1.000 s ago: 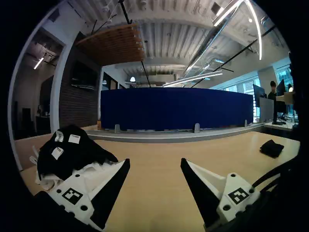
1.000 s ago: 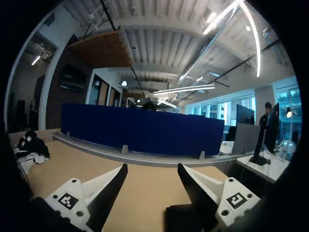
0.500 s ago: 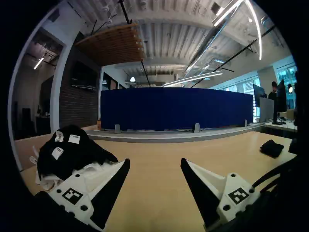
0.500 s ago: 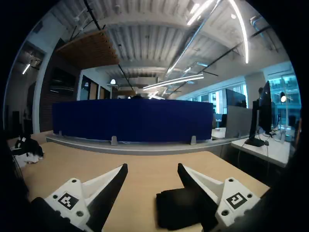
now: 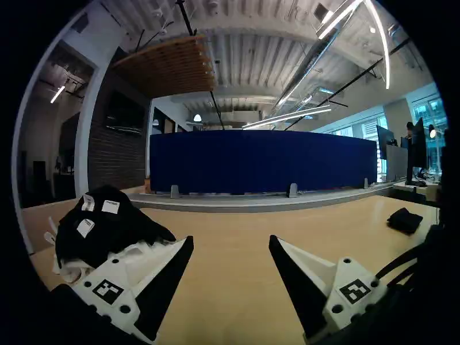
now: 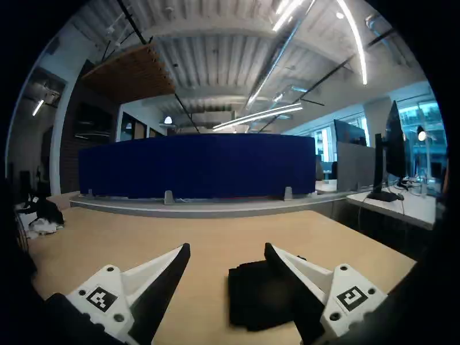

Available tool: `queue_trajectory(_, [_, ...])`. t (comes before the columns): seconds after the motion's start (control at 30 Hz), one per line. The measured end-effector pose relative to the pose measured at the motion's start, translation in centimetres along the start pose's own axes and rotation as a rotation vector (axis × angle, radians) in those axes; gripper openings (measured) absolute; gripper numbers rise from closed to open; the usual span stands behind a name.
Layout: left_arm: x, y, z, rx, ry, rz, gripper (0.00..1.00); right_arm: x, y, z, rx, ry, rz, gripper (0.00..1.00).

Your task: Fold towel

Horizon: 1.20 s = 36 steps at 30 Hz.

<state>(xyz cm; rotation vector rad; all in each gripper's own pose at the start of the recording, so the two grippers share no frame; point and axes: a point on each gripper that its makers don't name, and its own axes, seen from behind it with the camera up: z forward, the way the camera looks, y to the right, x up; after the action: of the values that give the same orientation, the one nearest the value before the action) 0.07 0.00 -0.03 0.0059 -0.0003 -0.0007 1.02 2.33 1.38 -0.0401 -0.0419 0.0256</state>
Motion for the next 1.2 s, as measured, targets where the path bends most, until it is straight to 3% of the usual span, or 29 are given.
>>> queue_trajectory(1.2, [0.0,-0.1,0.0,0.0,0.0,0.0,0.97,-1.1,-1.0,-0.8,0.015,0.041,-0.027,1.0])
